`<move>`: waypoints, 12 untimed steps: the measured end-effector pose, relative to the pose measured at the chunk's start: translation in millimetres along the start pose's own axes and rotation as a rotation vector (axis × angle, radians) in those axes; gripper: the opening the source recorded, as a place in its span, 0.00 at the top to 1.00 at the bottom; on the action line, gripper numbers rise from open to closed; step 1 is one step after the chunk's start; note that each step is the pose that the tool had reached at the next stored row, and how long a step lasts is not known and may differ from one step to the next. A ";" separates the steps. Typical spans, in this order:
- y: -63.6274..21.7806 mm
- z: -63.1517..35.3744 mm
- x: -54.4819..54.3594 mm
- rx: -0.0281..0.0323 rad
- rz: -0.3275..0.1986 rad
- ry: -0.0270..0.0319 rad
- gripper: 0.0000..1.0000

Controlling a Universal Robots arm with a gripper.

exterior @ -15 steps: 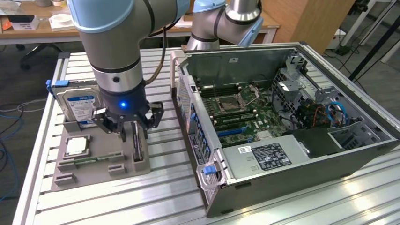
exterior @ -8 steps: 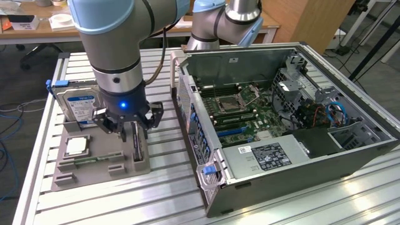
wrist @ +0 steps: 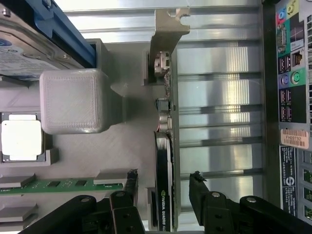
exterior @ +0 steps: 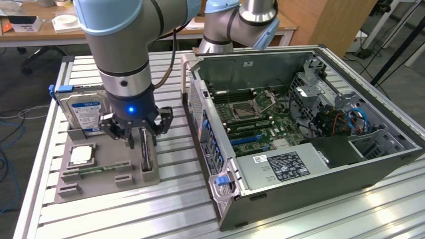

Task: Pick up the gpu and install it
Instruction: 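Pick up the gpu and move the gpu toward the slot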

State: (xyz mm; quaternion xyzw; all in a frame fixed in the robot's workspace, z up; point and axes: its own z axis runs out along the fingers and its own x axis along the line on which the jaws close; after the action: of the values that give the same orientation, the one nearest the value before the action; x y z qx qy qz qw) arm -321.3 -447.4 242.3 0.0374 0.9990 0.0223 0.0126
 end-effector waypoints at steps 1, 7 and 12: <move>0.4 0.5 0.0 -0.0002 0.000 -0.0002 0.45; 1.4 1.5 0.2 -0.0009 0.000 0.0004 0.45; 1.4 3.1 0.2 -0.0028 0.000 0.0004 0.45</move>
State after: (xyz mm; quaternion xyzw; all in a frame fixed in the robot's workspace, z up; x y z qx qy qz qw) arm -321.4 -445.9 239.3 0.0375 0.9989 0.0237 0.0125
